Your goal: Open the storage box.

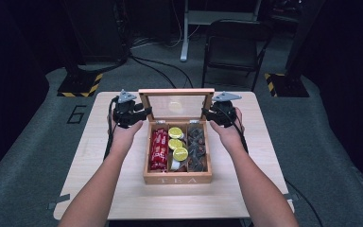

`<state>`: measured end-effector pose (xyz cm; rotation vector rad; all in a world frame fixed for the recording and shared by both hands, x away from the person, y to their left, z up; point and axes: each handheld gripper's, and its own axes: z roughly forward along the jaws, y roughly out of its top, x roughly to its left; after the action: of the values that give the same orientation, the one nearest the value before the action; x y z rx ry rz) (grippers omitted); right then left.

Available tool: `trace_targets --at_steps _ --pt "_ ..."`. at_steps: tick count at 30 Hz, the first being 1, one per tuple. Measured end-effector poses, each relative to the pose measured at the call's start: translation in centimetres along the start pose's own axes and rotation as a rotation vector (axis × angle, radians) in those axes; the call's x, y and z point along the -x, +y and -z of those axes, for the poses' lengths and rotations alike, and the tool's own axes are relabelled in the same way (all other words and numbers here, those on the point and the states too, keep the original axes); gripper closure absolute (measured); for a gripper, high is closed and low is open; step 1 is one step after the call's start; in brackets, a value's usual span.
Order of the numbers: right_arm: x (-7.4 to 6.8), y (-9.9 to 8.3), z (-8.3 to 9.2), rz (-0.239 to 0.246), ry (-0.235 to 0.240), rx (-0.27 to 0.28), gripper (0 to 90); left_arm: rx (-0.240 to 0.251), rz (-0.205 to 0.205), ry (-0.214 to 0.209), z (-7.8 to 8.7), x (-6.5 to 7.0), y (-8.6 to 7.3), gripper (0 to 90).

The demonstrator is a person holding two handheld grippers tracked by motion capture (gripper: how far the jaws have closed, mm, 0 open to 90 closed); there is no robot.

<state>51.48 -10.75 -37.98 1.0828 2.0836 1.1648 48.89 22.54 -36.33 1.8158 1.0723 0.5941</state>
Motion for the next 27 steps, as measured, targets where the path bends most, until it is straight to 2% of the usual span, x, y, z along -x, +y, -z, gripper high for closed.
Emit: trace_targets --at_steps 3,10,18,23,25,27 --pt "0.1 0.0 -0.1 -0.007 0.003 -0.001 63.7 -0.001 -0.005 0.005 0.1 0.1 -0.1 56.3" --pt "0.3 0.3 -0.3 -0.011 0.003 -0.005 63.8 -0.007 0.007 -0.013 -0.1 -0.2 -0.2 55.1" --pt "0.5 0.8 -0.8 -0.034 -0.002 -0.021 64.3 -0.008 -0.01 -0.018 0.1 0.0 -0.1 55.2" --pt "0.8 0.9 -1.0 -0.031 -0.002 -0.013 64.4 -0.009 -0.019 -0.03 0.3 0.1 -0.2 55.2" --pt "0.8 0.9 -1.3 -0.052 -0.01 -0.004 64.5 -0.012 -0.026 -0.034 0.4 0.2 -0.2 55.2" --pt "0.9 1.0 -1.4 -0.052 -0.015 -0.003 64.5 -0.006 -0.027 -0.035 0.5 0.3 -0.2 55.1"
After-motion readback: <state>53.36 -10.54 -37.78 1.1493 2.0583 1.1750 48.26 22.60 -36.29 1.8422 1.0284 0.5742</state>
